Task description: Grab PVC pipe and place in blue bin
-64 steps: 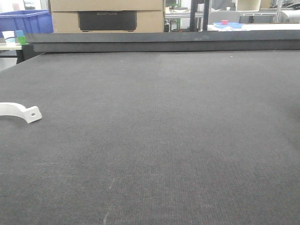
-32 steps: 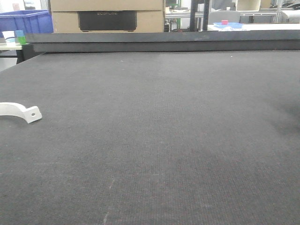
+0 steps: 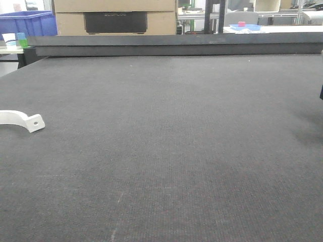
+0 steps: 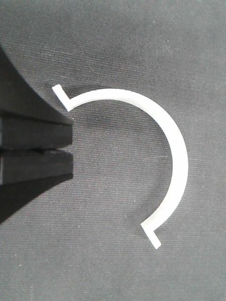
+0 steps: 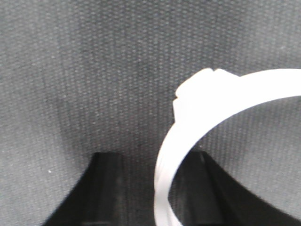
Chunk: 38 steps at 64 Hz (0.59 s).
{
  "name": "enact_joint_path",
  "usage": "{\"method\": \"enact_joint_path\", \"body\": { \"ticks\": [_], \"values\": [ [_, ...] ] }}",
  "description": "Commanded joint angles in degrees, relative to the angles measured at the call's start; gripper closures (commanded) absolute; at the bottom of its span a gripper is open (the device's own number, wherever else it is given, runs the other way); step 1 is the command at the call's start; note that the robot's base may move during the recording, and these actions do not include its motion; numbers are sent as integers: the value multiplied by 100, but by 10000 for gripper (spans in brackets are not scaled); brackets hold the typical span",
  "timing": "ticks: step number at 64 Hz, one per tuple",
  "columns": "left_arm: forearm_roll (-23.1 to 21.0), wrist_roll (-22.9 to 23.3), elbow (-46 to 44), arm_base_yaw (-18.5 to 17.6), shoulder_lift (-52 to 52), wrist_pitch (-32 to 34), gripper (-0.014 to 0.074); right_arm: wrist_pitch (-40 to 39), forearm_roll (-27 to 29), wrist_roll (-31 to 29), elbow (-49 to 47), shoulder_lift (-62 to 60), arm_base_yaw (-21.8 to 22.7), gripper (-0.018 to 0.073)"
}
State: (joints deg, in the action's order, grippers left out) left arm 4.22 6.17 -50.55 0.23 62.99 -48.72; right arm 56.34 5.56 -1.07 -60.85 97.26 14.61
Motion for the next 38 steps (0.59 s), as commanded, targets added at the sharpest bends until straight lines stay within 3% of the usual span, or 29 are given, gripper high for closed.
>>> {"method": "enact_joint_path", "body": {
  "ticks": [1, 13, 27, 33, 38],
  "values": [
    [-114, 25, -46, -29, -9, -58, 707, -85, 13, 13, 30, 76, 18, 458],
    [-422, 47, -201, 57, 107, -598, 707, 11, 13, 13, 18, 76, 18, 725],
    [-208, -42, -714, 717, 676, -1201, 707, 341, 13, 13, -238, -86, 18, 727],
    [-262, -395, -905, 1011, 1030, -1211, 707, 358, 13, 13, -311, -371, 18, 727],
    [-287, -683, -996, 1049, 1343, -1189, 707, 358, 13, 13, -355, -626, 18, 727]
  ]
}}
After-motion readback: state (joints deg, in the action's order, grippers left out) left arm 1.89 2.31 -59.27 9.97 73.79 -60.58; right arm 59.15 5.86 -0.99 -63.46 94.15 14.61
